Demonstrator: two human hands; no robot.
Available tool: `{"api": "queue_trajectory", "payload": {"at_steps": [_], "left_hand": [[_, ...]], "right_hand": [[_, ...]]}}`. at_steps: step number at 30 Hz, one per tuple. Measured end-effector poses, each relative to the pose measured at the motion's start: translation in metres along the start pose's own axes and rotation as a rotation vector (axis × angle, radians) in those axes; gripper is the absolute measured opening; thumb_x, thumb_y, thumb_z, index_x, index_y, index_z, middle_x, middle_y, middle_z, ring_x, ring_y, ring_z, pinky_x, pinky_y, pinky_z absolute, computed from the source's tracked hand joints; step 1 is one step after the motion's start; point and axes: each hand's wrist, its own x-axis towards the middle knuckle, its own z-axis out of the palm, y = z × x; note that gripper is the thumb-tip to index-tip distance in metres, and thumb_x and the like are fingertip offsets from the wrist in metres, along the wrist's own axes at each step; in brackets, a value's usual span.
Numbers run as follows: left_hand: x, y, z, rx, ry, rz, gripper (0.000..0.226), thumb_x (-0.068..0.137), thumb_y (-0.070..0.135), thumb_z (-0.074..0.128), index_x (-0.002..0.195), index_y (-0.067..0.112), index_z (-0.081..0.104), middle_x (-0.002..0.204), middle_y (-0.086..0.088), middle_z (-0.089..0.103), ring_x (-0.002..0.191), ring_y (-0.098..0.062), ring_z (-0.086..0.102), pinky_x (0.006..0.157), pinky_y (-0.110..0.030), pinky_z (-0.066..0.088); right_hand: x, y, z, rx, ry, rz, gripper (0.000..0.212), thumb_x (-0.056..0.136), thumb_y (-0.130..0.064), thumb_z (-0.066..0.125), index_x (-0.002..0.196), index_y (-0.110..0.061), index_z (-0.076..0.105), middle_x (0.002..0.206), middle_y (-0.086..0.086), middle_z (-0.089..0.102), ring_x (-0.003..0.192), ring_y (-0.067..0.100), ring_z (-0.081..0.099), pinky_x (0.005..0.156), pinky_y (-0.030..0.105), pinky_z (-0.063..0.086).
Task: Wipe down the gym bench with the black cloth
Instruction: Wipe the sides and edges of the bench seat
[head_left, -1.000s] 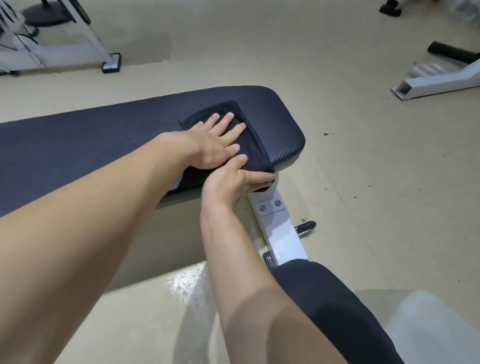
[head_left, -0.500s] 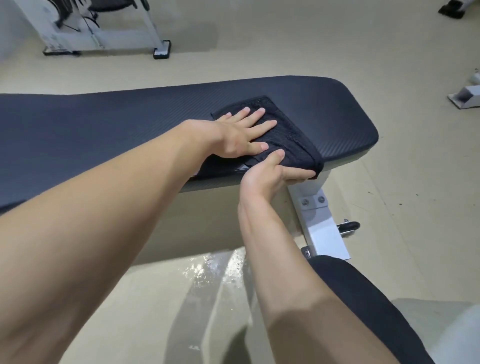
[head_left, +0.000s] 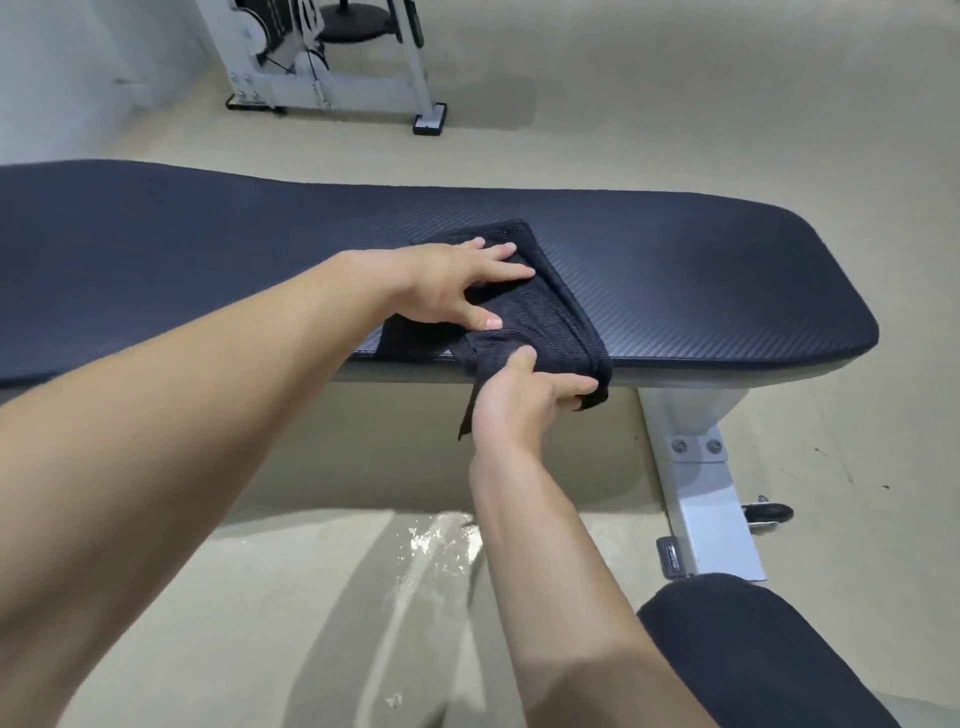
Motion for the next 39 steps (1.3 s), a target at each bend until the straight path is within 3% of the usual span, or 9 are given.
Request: {"api": "queue_trajectory", "payload": {"at_steps": [3,5,8,10,12,15,23,34,39], "left_hand": [[-0.02,0.021,0.006,-0.084,0.306,-0.045,0.065,0.085,0.037,0.069,0.144,0.037,0.043,0.153,0.007,0.043,0.142,-0.018,0.037,0.114,-0.037,0.032],[-0.042,0.053,0.029,-0.317,0.808,-0.125,0.048,0.083,0.021,0.062,0.13,0.03,0.056,0.125,0.01,0.065,0.118,-0.011,0.058,0.098,-0.03,0.046],[-0.067,0.13,0.102,-0.997,1.451,-0.515,0.022,0.086,0.002,0.055,0.098,0.02,0.06,0.092,0.006,0.064,0.085,-0.008,0.061,0.076,-0.021,0.046],[-0.065,0.186,0.14,-1.614,1.352,-0.848,0.019,0.094,0.006,0.053,0.098,0.024,0.058,0.098,0.002,0.063,0.09,-0.012,0.06,0.081,-0.025,0.048],[-0.039,0.218,0.149,-2.134,1.012,-1.009,0.022,0.101,0.023,0.047,0.121,0.023,0.057,0.125,-0.003,0.061,0.117,-0.018,0.058,0.1,-0.034,0.047],[0.002,0.217,0.117,-2.426,0.925,-1.04,0.061,0.099,0.052,0.041,0.15,0.02,0.038,0.153,0.0,0.042,0.139,-0.018,0.04,0.114,-0.033,0.028],[0.04,0.181,0.077,-2.511,1.351,-0.877,0.065,0.095,0.066,0.028,0.13,0.021,0.06,0.125,-0.003,0.068,0.114,-0.026,0.064,0.103,-0.045,0.048],[-0.015,0.093,0.075,-2.554,1.432,-0.89,0.058,0.101,0.054,0.022,0.131,0.022,0.059,0.133,-0.006,0.062,0.109,-0.028,0.059,0.084,-0.037,0.044],[-0.045,0.046,0.079,-2.502,1.484,-0.885,0.046,0.101,0.05,0.027,0.111,0.024,0.063,0.132,-0.008,0.062,0.115,-0.032,0.06,0.1,-0.046,0.046]], "right_hand": [[-0.006,-0.021,-0.053,0.006,0.055,-0.11,0.057,0.092,-0.025,0.046,0.148,-0.021,0.033,0.149,0.003,0.042,0.126,0.026,0.048,0.104,0.042,0.039],[-0.008,-0.05,-0.073,-0.055,0.021,-0.368,0.046,0.093,-0.018,0.046,0.138,-0.026,0.049,0.14,-0.009,0.052,0.124,0.011,0.05,0.104,0.03,0.038],[0.01,-0.1,-0.064,-0.383,-0.249,-0.872,0.037,0.093,-0.014,0.045,0.119,-0.028,0.068,0.12,-0.016,0.066,0.114,0.0,0.057,0.1,0.023,0.043],[0.037,-0.121,-0.034,-0.704,-0.563,-1.104,0.036,0.094,-0.018,0.044,0.118,-0.03,0.069,0.125,-0.016,0.065,0.119,0.002,0.055,0.103,0.028,0.043],[0.062,-0.129,-0.004,-1.074,-0.802,-1.284,0.038,0.099,-0.026,0.04,0.13,-0.028,0.062,0.144,-0.012,0.052,0.133,0.008,0.044,0.11,0.035,0.037],[0.089,-0.122,0.015,-1.526,-0.969,-1.385,0.058,0.104,-0.044,0.028,0.155,-0.018,0.026,0.165,-0.002,0.016,0.151,0.014,0.011,0.122,0.037,0.017],[0.101,-0.086,0.008,-1.706,-0.887,-1.412,0.075,0.101,-0.055,0.017,0.157,-0.008,-0.003,0.165,0.011,-0.012,0.152,0.021,-0.012,0.124,0.039,-0.001],[0.047,-0.048,0.088,-1.678,-0.918,-1.464,0.073,0.102,-0.053,0.015,0.157,-0.008,-0.001,0.165,0.011,-0.01,0.152,0.022,-0.009,0.123,0.037,-0.001],[0.019,-0.029,0.125,-1.651,-0.941,-1.484,0.073,0.102,-0.053,0.015,0.157,-0.007,0.001,0.166,0.012,-0.007,0.153,0.023,-0.007,0.123,0.039,0.001]]}}
